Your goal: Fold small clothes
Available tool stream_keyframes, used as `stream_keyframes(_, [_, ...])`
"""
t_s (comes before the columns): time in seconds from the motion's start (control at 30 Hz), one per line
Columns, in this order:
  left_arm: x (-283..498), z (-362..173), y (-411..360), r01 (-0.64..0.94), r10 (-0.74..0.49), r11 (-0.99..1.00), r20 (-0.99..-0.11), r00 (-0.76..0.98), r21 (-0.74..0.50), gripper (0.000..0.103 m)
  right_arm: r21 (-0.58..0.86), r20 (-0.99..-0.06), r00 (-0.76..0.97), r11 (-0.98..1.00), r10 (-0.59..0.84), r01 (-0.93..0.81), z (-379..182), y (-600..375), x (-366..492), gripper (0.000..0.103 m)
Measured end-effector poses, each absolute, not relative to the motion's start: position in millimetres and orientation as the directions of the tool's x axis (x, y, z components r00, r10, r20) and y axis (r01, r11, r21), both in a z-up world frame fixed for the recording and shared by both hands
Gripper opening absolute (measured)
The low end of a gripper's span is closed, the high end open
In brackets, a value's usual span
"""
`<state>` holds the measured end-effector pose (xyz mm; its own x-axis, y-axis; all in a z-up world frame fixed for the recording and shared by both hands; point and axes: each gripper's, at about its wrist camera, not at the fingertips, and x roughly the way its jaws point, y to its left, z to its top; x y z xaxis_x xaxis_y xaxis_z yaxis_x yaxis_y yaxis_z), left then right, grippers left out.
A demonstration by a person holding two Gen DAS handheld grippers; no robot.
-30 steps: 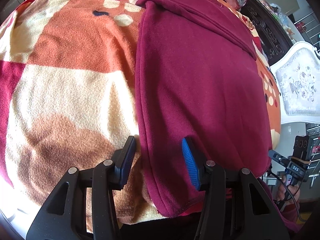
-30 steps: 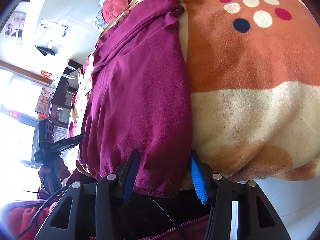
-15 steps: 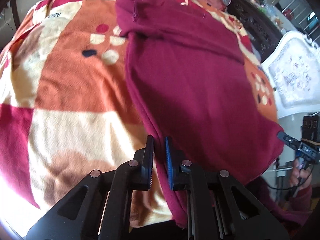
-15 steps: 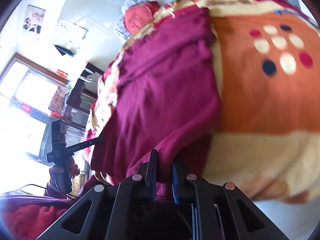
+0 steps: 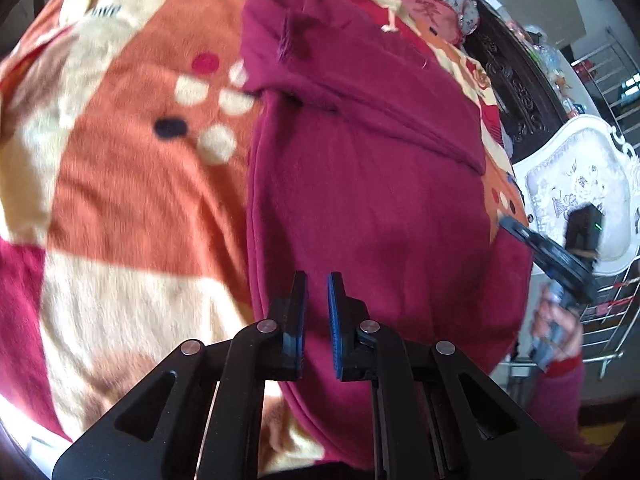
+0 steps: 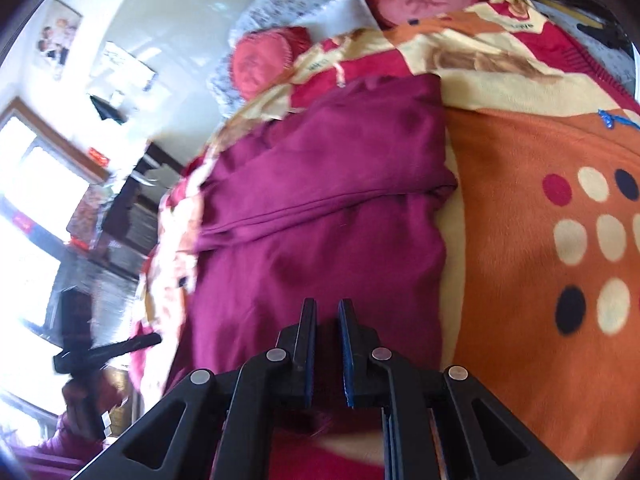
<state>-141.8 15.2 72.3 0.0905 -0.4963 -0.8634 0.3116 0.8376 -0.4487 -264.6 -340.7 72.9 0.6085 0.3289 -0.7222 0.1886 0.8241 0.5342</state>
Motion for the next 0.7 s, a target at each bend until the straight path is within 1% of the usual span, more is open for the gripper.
stream_keyframes(0.13, [-156.8,68.9,28.1,0.283,-0.463,0.857,-0.884,0.058,-0.431,0.008,0.519,-0.761,0.567,0.821,0.316,0.238,45.3,-346.9,-238.6,0.01])
stream_keyframes(0.17, [-160.8,66.9,32.9,0.269,-0.453,0.865,-0.89,0.053,-0.425,0.013,0.526,-0.762,0.561,0.815,0.325,0.242,39.7,-348.0,-235.5,0.01])
stream_keyframes(0.2, [-164.3,64.5,38.5,0.249,-0.453,0.868,-0.89,0.047,-0.429,0.024,0.529,-0.765,0.551,0.812,0.332,0.246,33.5,-347.9,-233.0,0.01])
stream_keyframes(0.23, [-166.4,62.2,42.6,0.234,-0.457,0.87,-0.889,0.044,-0.435,0.033,0.529,-0.767,0.548,0.812,0.334,0.245,29.9,-347.5,-232.5,0.01])
stream_keyframes(0.27, [-169.7,58.9,49.3,0.202,-0.467,0.87,-0.883,0.042,-0.45,0.048,0.532,-0.764,0.552,0.811,0.335,0.243,28.4,-347.5,-233.0,0.01])
stream_keyframes(0.3, [-172.3,55.9,53.3,0.181,-0.476,0.868,-0.879,0.039,-0.462,0.053,0.534,-0.761,0.554,0.81,0.336,0.242,29.3,-348.3,-234.4,0.01])
stream_keyframes(0.37, [-175.9,49.5,58.9,0.153,-0.487,0.864,-0.873,0.019,-0.479,0.053,0.539,-0.76,0.557,0.804,0.336,0.251,32.6,-350.8,-238.3,0.01])
stream_keyframes(0.5, [-181.0,40.6,59.8,0.154,-0.471,0.871,-0.882,-0.007,-0.466,0.053,0.579,-0.725,0.593,0.776,0.35,0.25,49.3,-355.9,-256.1,0.011])
stream_keyframes(0.67, [-192.1,41.8,38.8,0.238,-0.497,0.838,-0.867,-0.043,-0.492,0.053,0.559,-0.744,0.567,0.794,0.354,0.239,63.6,-354.9,-289.3,0.013])
stream_keyframes(0.7, [-194.0,40.4,34.0,0.253,-0.492,0.835,-0.869,-0.052,-0.488,0.053,0.565,-0.746,0.559,0.789,0.363,0.241,63.4,-355.8,-298.8,0.015])
